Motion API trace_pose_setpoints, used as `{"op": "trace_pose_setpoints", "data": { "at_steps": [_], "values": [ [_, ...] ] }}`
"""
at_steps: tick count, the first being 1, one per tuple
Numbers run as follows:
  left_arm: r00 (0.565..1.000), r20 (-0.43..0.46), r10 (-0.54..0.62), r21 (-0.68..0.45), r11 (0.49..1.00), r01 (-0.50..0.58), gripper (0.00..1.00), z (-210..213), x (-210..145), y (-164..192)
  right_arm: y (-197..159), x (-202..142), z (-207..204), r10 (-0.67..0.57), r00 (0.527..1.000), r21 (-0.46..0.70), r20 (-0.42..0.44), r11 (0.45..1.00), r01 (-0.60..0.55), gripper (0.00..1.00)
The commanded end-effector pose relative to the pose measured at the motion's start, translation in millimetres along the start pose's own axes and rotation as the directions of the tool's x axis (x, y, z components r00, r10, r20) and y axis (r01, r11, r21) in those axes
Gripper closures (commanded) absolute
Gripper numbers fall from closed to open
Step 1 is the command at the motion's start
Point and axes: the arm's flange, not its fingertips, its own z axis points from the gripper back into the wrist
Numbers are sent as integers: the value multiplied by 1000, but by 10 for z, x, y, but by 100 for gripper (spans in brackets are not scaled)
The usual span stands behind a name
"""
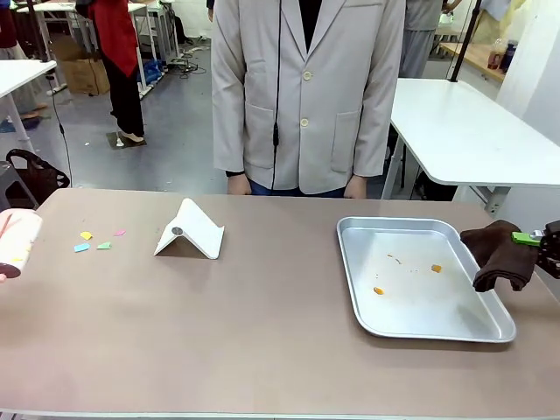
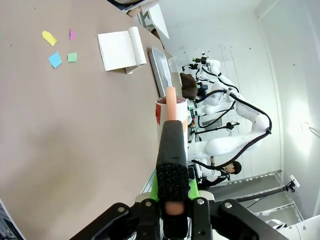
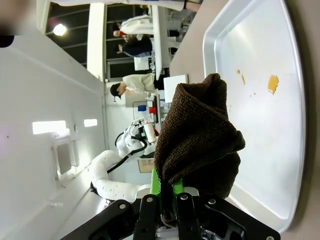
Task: Clean the surface of the table.
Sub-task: If a person points to the right, clean the right side of the table with your right hand, and if they point to the left, clean the left side with your left hand.
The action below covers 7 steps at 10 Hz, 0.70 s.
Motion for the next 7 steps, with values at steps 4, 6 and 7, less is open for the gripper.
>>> {"op": "trace_pose_setpoints", "data": {
  "at_steps": [4, 6, 7],
  "values": [
    [1000, -2, -19, 0, 1000, 19, 82, 6, -18, -27, 50, 4, -5, 9, 1000, -3, -4, 1000, -9, 100],
    [1000, -2, -19, 0, 1000, 19, 82, 6, -18, -27, 50, 4, -5, 9, 1000, -3, -4, 1000, -9, 100],
    [1000, -2, -19, 0, 1000, 19, 82, 6, -18, -27, 50, 4, -5, 9, 1000, -3, -4, 1000, -9, 100]
  ]
}}
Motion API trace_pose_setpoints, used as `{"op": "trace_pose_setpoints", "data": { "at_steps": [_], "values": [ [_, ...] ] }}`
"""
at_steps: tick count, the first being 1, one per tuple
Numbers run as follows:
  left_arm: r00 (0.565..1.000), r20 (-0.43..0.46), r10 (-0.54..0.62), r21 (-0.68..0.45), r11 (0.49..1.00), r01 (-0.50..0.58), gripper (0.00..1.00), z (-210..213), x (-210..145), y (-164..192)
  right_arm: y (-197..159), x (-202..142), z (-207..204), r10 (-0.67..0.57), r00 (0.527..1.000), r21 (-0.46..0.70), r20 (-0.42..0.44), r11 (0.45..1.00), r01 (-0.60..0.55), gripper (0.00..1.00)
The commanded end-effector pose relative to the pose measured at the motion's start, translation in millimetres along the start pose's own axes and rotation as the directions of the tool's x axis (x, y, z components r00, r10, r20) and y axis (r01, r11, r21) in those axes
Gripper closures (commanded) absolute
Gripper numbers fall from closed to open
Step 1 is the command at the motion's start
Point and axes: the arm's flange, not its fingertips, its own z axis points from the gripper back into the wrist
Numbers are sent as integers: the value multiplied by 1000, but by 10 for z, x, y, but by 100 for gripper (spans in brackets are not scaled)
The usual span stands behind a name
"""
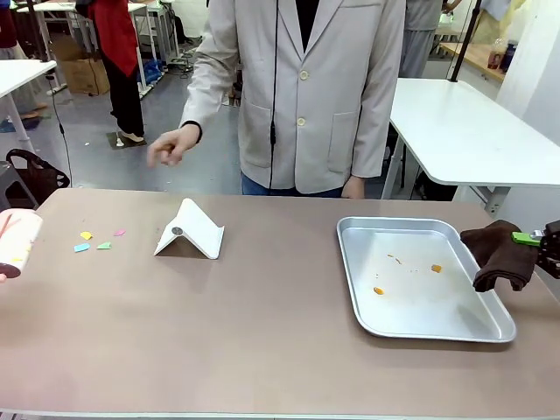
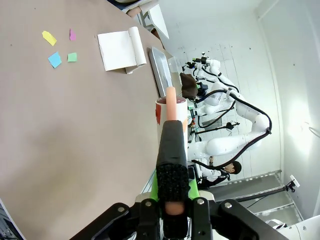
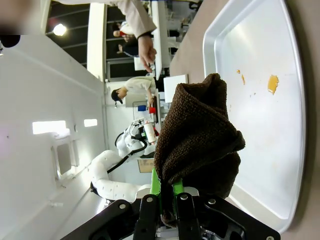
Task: Clean the surface of the table.
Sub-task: If a person points to the right, clean the right side of the table with your right hand, and if they point to the left, clean the left side with your left hand.
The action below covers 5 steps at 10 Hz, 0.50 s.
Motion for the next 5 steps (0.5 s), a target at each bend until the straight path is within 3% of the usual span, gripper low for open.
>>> {"op": "trace_pose_setpoints", "data": {
  "at_steps": [1, 5],
  "values": [
    [1000, -2, -19, 0, 1000, 19, 82, 6, -17, -27, 50, 4, -5, 9, 1000, -3, -4, 1000, -9, 100],
    [1000, -2, -19, 0, 1000, 19, 82, 6, -17, -27, 50, 4, -5, 9, 1000, -3, -4, 1000, -9, 100]
  ]
}}
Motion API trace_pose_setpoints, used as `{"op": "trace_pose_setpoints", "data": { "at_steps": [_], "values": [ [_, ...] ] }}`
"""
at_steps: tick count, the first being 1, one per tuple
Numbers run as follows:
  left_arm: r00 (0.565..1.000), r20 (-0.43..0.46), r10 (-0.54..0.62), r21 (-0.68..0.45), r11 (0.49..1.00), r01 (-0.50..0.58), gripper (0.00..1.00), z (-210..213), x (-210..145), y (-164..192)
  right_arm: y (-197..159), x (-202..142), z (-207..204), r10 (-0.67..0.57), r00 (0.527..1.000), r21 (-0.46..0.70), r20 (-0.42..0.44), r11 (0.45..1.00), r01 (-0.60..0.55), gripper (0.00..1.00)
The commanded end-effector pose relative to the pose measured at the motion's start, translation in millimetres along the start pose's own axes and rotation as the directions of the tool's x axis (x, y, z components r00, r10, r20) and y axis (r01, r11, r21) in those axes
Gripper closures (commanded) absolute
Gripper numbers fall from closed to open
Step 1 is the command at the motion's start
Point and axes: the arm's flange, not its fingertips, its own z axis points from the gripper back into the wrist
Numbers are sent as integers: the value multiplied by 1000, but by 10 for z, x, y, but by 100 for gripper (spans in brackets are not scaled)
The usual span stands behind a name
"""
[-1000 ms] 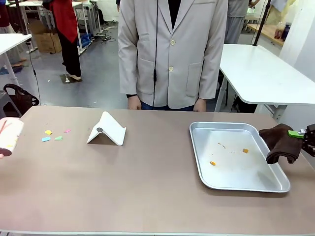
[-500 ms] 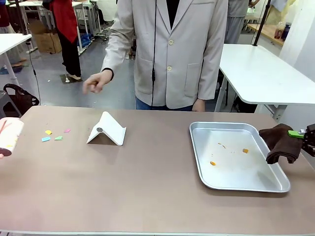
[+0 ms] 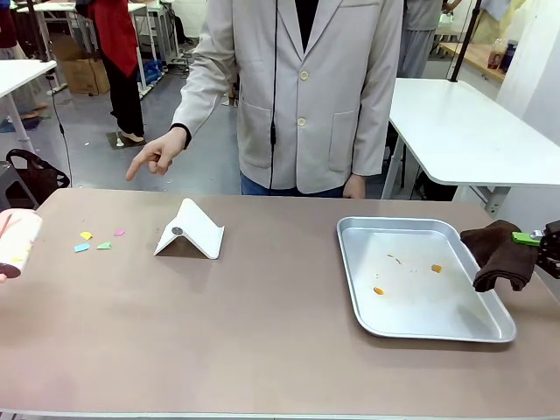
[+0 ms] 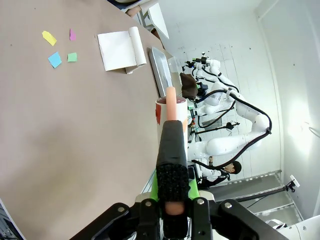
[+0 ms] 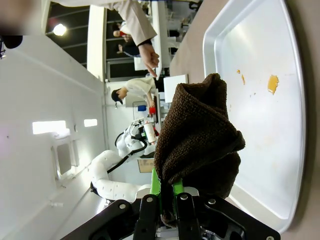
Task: Clean the surface of the table.
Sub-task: If a person points to the right, clean the right side of the table with your right hand, and if they point to the left, clean the left side with your left hand.
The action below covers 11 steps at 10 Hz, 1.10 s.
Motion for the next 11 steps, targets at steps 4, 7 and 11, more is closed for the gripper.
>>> {"op": "trace_pose_setpoints", "data": {
  "at_steps": [4, 7, 11],
  "values": [
    [1000, 26, 17, 61, 998, -19, 78, -35, 11, -28, 50, 4, -5, 9, 1000, -3, -4, 1000, -9, 100],
    [996, 58, 69, 152, 985, -77, 78, -29, 299, -86, 50, 4, -5, 9, 1000, -3, -4, 1000, -9, 100],
    [993, 78, 90, 219, 970, -105, 78, -147, 726, 44, 50, 4, -5, 9, 1000, -3, -4, 1000, -9, 100]
  ]
}}
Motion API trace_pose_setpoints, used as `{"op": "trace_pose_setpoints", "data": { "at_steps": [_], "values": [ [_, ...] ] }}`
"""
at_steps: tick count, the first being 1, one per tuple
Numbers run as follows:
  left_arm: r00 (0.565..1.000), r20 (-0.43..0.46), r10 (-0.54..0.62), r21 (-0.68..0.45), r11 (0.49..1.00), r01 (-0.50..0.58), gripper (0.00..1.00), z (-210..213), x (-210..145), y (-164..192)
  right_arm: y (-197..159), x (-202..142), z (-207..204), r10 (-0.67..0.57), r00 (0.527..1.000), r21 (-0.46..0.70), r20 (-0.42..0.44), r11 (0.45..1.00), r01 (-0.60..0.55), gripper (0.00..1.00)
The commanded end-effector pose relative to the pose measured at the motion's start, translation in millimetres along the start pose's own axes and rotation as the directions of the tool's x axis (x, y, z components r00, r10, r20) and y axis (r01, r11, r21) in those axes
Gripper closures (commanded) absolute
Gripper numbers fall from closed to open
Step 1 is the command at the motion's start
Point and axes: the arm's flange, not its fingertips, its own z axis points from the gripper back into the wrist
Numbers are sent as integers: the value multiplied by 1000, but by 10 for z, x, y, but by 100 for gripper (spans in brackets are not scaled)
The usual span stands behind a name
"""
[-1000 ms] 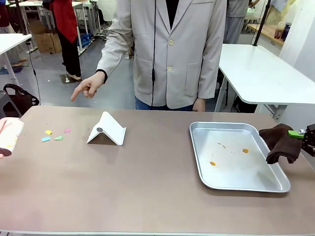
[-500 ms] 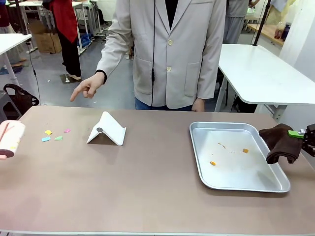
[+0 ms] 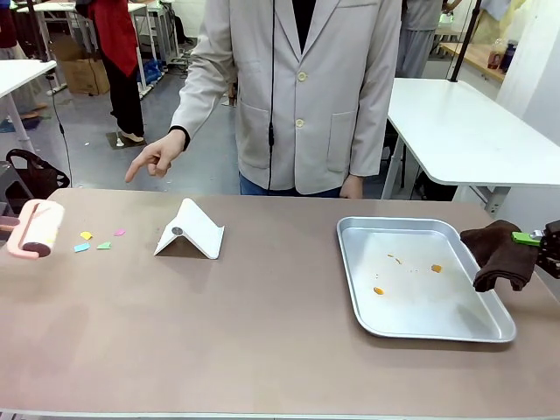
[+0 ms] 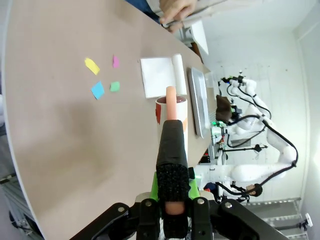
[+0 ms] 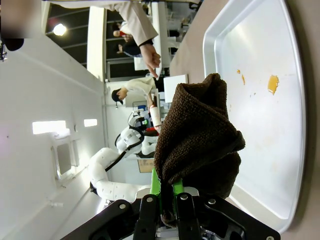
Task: Clean the surface of the table.
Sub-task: If a person points to the right, clean the right side of the table with your right hand, and if they point to the left, clean the left side with your left hand.
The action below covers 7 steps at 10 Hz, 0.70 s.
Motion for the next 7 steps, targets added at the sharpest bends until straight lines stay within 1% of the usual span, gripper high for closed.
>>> {"op": "trace_pose_setpoints", "data": {
  "at_steps": [1, 2, 4, 7],
  "values": [
    [1000, 23, 16, 40, 999, -17, 78, -88, 109, 33, 48, 3, -5, 9, 1000, -3, -4, 1000, -9, 100],
    [1000, 12, 20, 36, 999, -21, 78, -157, 134, 64, 48, 3, -5, 9, 1000, -3, -4, 1000, -9, 100],
    [999, 21, 50, 103, 993, -52, 78, -249, 145, 133, 48, 3, -5, 9, 1000, -3, -4, 1000, -9, 100],
    [993, 45, 105, 189, 976, -112, 78, -223, 184, 200, 48, 3, -5, 9, 1000, -3, -4, 1000, -9, 100]
  ]
}}
